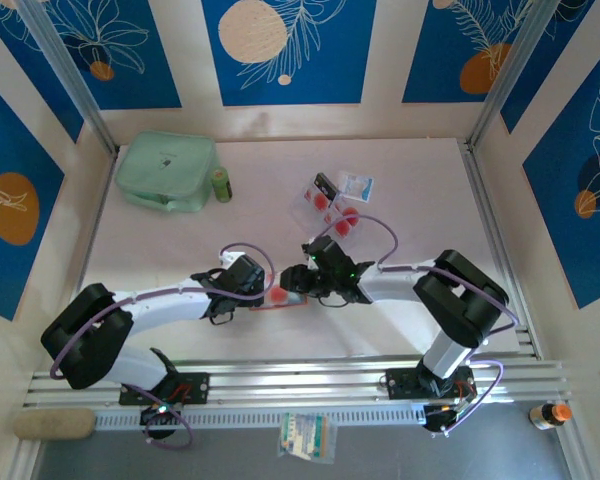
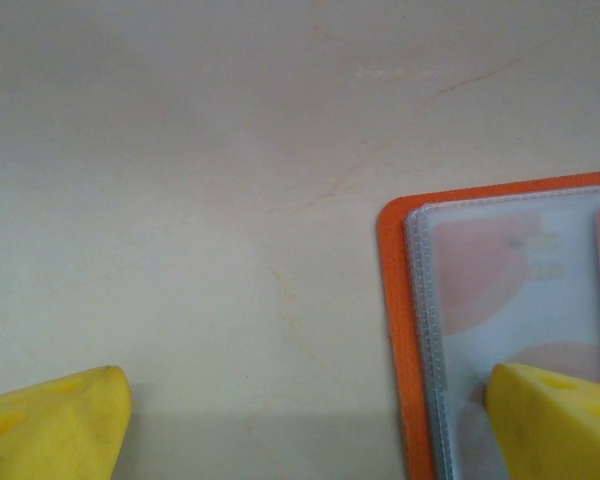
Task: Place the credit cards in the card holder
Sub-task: Insert the credit card into the card slot.
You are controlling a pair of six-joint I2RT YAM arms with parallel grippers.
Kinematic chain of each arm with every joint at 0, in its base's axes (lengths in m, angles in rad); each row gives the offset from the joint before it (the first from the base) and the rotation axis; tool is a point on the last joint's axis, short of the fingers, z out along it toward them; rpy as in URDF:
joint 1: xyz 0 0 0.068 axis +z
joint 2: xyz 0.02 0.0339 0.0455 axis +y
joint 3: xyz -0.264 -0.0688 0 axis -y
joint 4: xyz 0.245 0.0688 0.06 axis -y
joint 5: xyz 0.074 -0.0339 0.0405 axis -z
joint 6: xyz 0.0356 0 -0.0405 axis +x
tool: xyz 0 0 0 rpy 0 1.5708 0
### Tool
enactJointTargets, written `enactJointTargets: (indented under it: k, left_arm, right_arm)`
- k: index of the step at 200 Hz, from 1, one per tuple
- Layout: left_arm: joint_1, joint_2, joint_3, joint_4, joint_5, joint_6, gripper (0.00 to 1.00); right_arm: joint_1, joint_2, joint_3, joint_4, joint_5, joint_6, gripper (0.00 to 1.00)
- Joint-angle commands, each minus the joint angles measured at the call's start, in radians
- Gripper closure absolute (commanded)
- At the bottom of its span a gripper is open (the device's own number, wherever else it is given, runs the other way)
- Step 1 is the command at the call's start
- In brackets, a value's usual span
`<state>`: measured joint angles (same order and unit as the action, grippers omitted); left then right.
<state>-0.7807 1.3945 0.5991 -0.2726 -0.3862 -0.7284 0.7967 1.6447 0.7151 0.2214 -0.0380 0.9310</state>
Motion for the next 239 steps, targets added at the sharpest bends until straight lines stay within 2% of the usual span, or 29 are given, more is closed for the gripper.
enactJointTargets:
  k: [1,19,57,79,158,239]
  left_arm:
    - [0.009,0.011,-0.018,-0.023,0.007,-0.006,0.08]
    - [0.008,0.009,-0.022,-0.019,0.005,-0.008,0.08]
    - [0.008,0.009,-0.025,-0.017,0.000,-0.005,0.09]
    - [0.009,0.009,-0.024,-0.016,0.000,-0.003,0.09]
    - [0.008,-0.003,-0.015,-0.024,0.006,-0.003,0.08]
    - [0.053,-0.170,0.001,-0.116,-0.046,-0.029,0.08]
  right_arm:
    - [-0.020,-0.036,0.058,-0.166,-0.010,-0.091,0.54]
    - [-0.025,-0.021,0.096,-0.218,-0.012,-0.121,0.60]
    - [-0.025,0.054,0.161,-0.254,-0.045,-0.150,0.81]
    - [-0.018,0.102,0.193,-0.261,-0.062,-0.150,0.86]
    - [0.044,0.291,0.351,-0.313,-0.117,-0.134,0.97]
    - [0.019,0.134,0.343,-0.372,-0.076,-0.154,0.95]
